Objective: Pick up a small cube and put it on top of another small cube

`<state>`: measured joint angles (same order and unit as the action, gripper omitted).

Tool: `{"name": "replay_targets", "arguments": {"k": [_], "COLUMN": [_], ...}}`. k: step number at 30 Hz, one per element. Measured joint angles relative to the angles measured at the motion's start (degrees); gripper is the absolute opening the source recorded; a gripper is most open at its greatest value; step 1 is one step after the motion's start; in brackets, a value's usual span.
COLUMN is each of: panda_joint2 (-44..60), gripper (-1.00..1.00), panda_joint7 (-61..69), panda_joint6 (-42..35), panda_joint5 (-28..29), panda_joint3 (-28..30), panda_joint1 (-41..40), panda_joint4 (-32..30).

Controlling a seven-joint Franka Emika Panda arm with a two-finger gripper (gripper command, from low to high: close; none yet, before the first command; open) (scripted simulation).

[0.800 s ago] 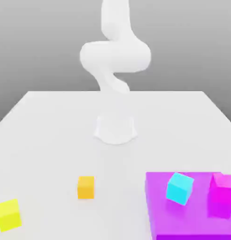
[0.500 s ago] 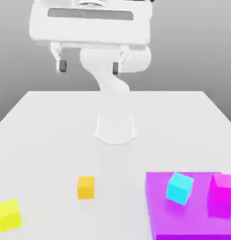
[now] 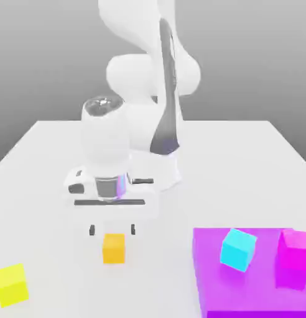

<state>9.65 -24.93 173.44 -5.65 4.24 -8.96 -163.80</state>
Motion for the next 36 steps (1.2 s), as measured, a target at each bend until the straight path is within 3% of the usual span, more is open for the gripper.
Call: {"name": "replay_targets", "arguments": {"k": [2, 3, 10, 18, 28, 32, 33, 36], "panda_joint2": [4.14, 5.66, 5.76, -8.91, -15.96, -10.07, -8.45, -8.45], "gripper": [0.00, -1.00, -1.00, -1.00, -1.00, -1.00, 1.00, 1.00], "panda_joint7": [0.62, 0.77, 0.60, -4.44, -21.16, -24.30, -24.78, -24.78], "panda_joint6": [3.36, 4.59, 4.65, -7.93, -31.86, -26.44, -24.59, -24.59], "panda_joint5": [-0.71, -0.91, -0.68, 5.18, 3.45, 5.52, 6.09, 6.09], "panda_joint3": [-2.37, -3.06, -3.36, -1.00, -15.01, -15.72, -15.76, -15.76], "panda_joint1": [-2.22, -2.87, -3.23, -1.13, 17.60, 19.29, 19.31, 19.28], "panda_joint4": [0.76, 1.05, 1.06, -1.00, 16.03, 16.38, 16.12, 16.12]}}
